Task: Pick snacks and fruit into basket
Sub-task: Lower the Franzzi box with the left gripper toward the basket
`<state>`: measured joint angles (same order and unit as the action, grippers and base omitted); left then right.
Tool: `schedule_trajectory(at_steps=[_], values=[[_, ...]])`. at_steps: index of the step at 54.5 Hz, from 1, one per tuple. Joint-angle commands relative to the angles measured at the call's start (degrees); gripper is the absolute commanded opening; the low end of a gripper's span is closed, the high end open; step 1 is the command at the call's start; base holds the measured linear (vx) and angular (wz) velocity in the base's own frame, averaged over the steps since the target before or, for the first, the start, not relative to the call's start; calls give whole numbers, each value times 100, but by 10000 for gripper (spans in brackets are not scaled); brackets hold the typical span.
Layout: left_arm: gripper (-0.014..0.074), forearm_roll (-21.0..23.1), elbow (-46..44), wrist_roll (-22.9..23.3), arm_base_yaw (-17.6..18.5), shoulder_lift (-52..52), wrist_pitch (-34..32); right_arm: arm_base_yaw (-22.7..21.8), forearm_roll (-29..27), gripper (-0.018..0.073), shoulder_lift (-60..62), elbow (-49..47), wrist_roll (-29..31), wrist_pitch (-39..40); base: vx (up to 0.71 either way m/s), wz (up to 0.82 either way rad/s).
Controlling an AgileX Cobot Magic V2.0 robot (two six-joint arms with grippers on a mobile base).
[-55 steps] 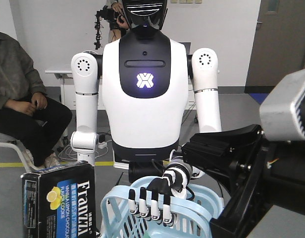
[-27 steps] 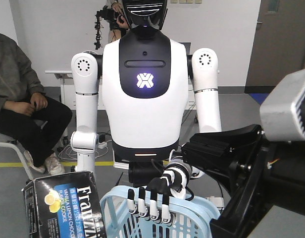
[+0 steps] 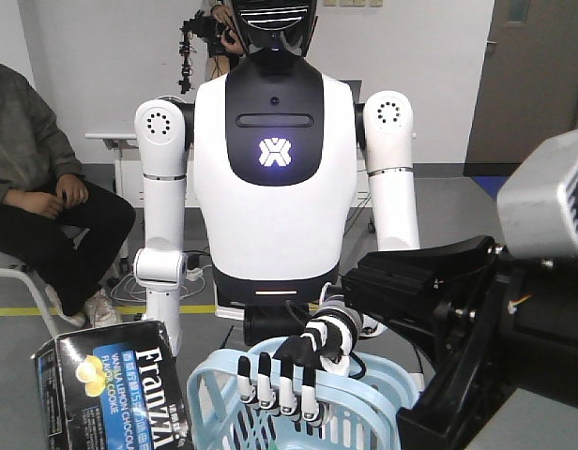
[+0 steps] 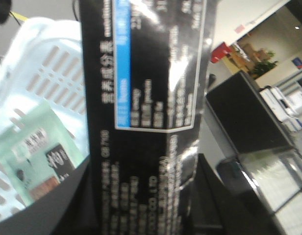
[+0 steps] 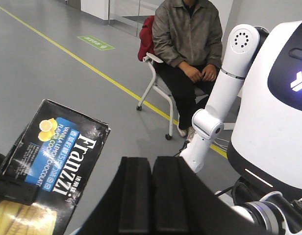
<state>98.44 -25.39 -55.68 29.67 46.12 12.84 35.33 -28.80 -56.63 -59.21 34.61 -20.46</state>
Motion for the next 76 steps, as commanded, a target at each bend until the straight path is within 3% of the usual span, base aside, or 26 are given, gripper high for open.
schedule_trajectory(at_steps=[1,16,43,59,62,63,76], values=[[2,374,-177,-102,14,33,-33,-15,-209,-8,87,-171,-3,475,0,0],[2,403,-220,289,14,850,707,-15,-254,-8,87,-171,-3,462,0,0],[2,403,-227,545,14,1541,897,-15,-249,-8,87,-171,2,349,0,0],[2,403,-813,587,14,1587,1212,-15,-249,-8,87,-171,2,342,0,0],[2,403,-844,751,14,1587,1183,-15,-249,-8,87,-171,2,336,0,0],[2,403,-844,1312,14,1587,1019,-15,-249,-8,87,-171,2,305,0,0],[2,403,-844,1681,14,1592,1078,-15,-249,-8,87,-171,2,300,0,0]])
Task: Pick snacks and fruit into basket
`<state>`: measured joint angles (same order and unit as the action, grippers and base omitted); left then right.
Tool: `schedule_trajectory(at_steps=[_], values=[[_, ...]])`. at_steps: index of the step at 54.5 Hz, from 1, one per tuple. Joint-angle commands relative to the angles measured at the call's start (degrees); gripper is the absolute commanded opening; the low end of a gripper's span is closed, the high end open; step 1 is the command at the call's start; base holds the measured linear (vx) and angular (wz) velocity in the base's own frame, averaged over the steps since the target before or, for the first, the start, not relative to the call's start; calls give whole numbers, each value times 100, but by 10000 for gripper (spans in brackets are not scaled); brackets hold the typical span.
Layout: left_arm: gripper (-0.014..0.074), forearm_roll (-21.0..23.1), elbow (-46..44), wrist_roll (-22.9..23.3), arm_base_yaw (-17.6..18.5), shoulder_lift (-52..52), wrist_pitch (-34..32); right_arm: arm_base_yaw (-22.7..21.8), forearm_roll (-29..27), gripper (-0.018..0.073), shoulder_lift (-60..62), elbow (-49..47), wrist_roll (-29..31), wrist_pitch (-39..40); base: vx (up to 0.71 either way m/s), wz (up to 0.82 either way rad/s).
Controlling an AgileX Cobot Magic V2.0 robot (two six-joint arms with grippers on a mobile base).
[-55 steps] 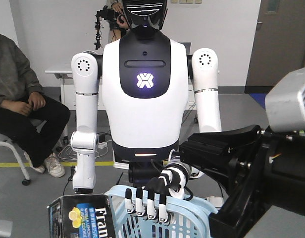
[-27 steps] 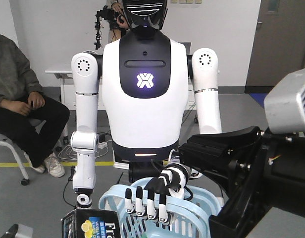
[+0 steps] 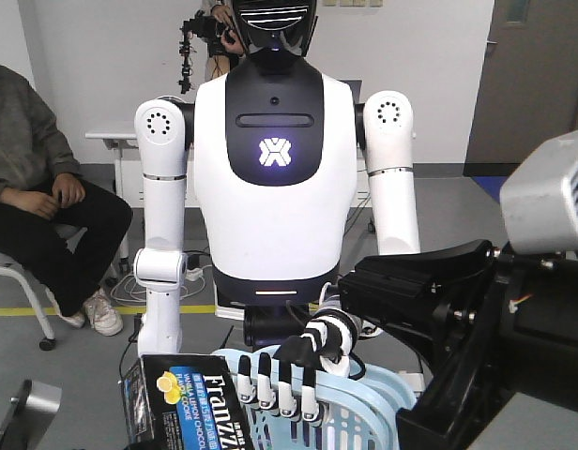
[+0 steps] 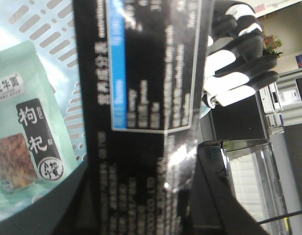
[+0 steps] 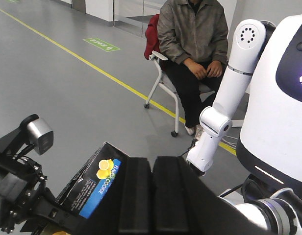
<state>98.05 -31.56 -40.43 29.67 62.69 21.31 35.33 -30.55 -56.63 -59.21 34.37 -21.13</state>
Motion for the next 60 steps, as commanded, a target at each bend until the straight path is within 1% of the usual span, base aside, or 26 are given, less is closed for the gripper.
schedule_trajectory(at_steps=[1,4,17,23,32,39,51,60], values=[[2,441,-227,175,14,-65,236,-15,-74,-8,87,-171,27,367,0,0],[2,441,-227,245,14,-65,236,-15,-74,-8,87,-171,27,367,0,0],[2,441,-227,266,14,-65,309,-15,-74,-8,87,-171,27,365,0,0],[2,444,-227,606,14,-65,314,-15,-74,-8,87,-171,27,358,0,0],[2,445,-167,749,14,-65,379,-15,-74,-8,87,-171,27,371,0,0],[2,431,-12,1157,14,-65,485,-15,-74,-8,87,-171,27,371,0,0],[2,445,5,1157,14,-65,385,-15,-74,-8,87,-171,27,371,0,0],[2,445,5,1433,14,16,406,-15,-74,-8,87,-171,27,377,0,0]])
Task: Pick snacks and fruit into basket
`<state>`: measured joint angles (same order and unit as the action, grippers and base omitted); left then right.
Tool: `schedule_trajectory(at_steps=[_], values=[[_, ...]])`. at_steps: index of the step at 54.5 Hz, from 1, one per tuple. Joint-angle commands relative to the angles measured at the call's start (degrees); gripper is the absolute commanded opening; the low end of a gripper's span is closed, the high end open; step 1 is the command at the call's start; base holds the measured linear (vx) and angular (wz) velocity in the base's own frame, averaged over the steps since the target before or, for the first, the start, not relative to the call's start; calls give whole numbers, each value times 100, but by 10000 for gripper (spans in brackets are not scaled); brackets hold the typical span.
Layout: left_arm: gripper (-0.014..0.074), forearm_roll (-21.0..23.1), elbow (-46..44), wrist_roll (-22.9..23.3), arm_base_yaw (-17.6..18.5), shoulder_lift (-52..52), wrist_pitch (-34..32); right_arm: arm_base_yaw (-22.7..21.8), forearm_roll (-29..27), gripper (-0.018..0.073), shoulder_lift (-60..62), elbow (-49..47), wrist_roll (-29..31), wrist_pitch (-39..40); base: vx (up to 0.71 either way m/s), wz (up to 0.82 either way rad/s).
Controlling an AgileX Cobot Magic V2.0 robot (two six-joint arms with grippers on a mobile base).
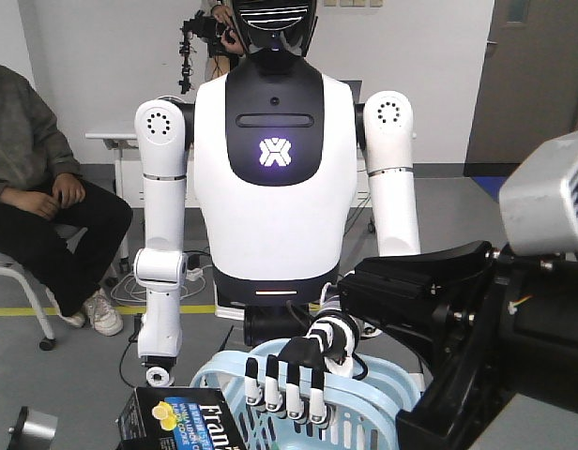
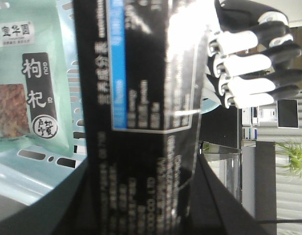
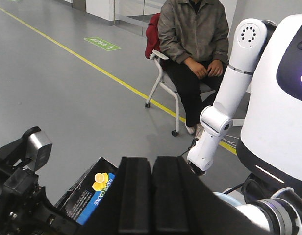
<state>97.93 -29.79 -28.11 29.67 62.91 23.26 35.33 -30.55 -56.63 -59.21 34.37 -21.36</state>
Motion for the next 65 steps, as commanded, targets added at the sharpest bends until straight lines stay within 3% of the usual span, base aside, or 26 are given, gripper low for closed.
schedule_trajectory(at_steps=[1,23,38,65], values=[[2,457,-171,238,14,37,218,-15,-74,-8,87,-171,27,400,0,0],[2,457,-171,233,14,713,482,-15,-74,-8,87,-171,27,399,0,0],[2,457,-179,-738,14,711,309,-15,-74,-8,87,-171,27,371,0,0],[25,457,-179,-740,14,711,32,-15,-74,-8,87,-171,27,371,0,0]])
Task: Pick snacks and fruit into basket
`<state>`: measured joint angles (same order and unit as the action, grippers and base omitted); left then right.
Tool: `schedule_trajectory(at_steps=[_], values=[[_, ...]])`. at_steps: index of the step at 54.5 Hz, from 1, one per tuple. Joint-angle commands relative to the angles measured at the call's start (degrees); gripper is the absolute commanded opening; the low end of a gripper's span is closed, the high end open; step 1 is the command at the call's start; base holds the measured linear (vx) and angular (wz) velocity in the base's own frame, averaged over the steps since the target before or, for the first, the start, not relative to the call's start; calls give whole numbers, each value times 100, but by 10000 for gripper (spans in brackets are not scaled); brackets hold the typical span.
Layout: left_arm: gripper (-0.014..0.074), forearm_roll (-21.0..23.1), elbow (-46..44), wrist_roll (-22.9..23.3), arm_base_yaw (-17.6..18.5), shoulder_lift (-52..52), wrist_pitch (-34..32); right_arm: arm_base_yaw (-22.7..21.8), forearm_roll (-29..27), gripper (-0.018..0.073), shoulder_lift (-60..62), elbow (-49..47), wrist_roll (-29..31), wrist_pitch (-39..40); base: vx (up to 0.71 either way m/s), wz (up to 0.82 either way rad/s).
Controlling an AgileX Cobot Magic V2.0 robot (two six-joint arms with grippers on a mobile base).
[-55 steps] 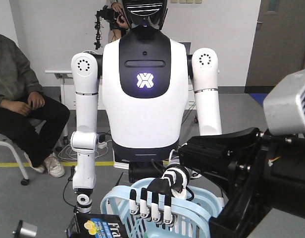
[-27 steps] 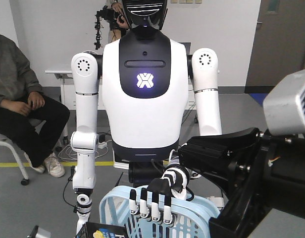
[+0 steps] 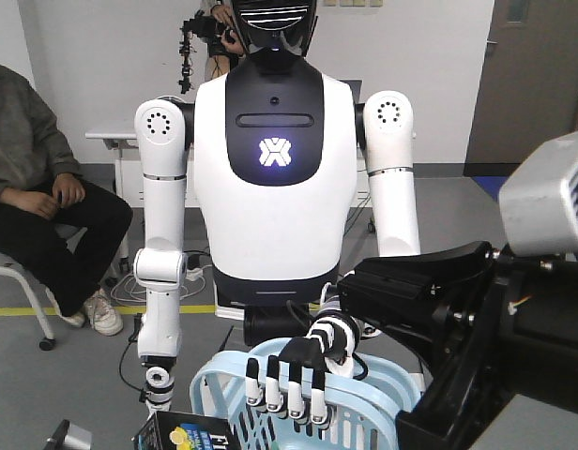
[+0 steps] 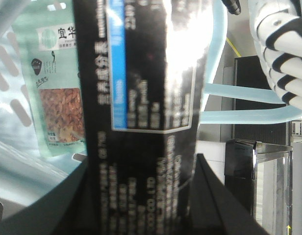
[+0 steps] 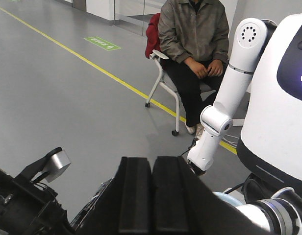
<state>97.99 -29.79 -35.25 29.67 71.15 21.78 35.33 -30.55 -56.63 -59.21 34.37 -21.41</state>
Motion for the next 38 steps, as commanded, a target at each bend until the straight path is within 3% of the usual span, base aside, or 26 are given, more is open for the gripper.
schedule_trajectory(at_steps=[1,38], values=[[29,451,-179,-26,14,-113,181,-15,-74,-8,87,-171,27,376,0,0],[304,451,-181,171,14,-113,-21,-15,-79,-8,87,-171,27,377,0,0]])
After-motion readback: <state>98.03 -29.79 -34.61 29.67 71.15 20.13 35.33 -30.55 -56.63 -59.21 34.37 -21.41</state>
